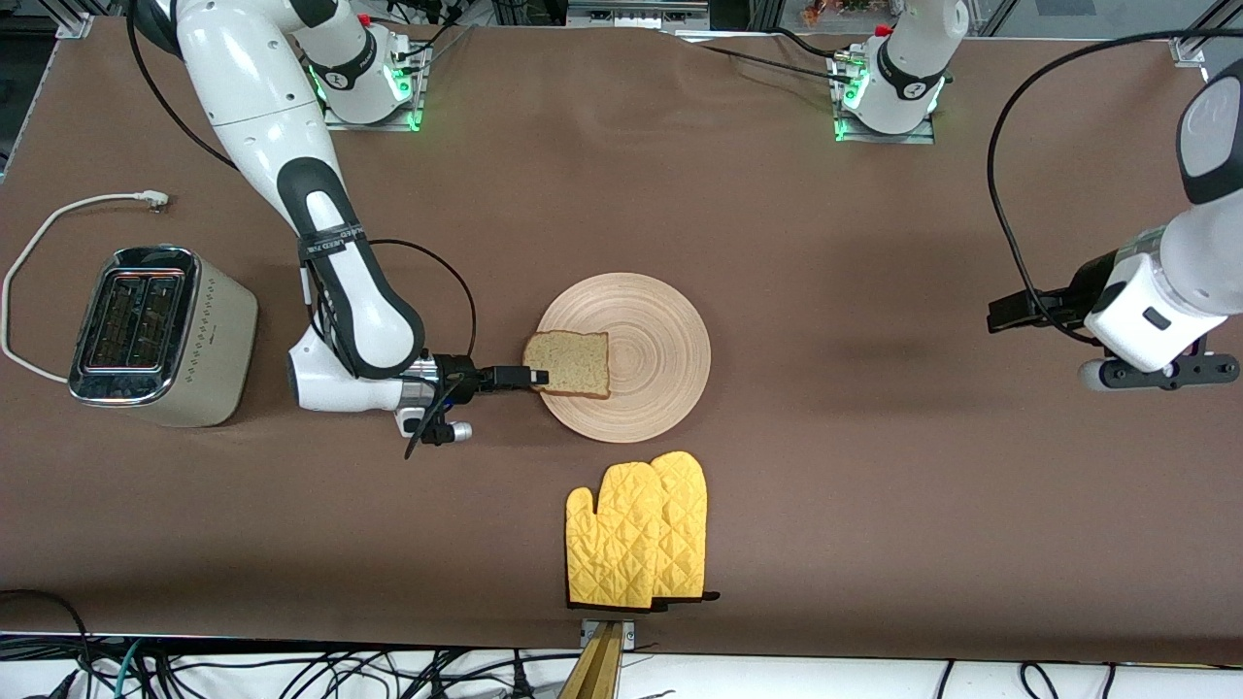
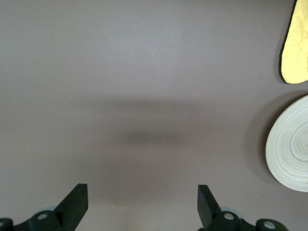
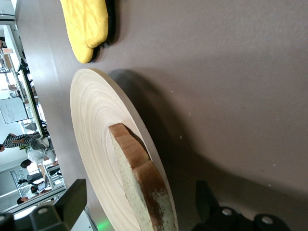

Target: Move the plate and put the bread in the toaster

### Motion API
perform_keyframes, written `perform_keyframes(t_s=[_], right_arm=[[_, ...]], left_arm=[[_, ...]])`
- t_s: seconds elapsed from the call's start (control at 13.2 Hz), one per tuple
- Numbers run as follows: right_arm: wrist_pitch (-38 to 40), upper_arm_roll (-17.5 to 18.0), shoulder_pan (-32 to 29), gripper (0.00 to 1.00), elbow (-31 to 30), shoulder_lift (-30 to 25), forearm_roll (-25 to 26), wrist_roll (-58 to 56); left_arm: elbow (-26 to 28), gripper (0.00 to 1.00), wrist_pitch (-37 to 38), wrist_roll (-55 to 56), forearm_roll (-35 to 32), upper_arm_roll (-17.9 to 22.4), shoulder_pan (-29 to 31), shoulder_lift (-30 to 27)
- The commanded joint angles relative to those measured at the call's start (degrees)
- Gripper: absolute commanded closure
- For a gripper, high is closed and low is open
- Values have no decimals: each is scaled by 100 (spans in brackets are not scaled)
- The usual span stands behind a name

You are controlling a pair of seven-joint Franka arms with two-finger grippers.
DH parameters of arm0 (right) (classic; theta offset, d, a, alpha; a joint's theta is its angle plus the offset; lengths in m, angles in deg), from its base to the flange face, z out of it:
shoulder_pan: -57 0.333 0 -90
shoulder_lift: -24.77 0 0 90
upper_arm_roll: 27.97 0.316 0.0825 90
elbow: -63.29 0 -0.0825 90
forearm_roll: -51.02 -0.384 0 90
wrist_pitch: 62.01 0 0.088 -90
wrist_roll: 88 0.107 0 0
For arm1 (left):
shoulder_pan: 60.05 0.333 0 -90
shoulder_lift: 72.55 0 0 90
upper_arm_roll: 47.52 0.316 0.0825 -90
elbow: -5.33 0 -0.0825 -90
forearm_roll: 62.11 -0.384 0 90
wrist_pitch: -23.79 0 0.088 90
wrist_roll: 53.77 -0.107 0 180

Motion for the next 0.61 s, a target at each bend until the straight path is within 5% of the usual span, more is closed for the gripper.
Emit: perform_keyframes(t_s=[0.0,0.15,0.3,0.53], right_arm=[[52,-25,8,0,-81,-28,-133,-109],[157,-25,8,1,-108,-37,-142,-100],[271,-34,-1,3,-125,-54,-133,-100],[272,-42,-1,27,-178,-107,-99,-117]], left_arm=[[769,0,-273,-47,598,953,-557,-805],[2120,0,-1269,-65,540,1377,-1119,-1622],[2277,0,-1364,-56,495,1414,-1174,-1714],[2276,0,-1276,-274,232,1563,-1209,-1758]])
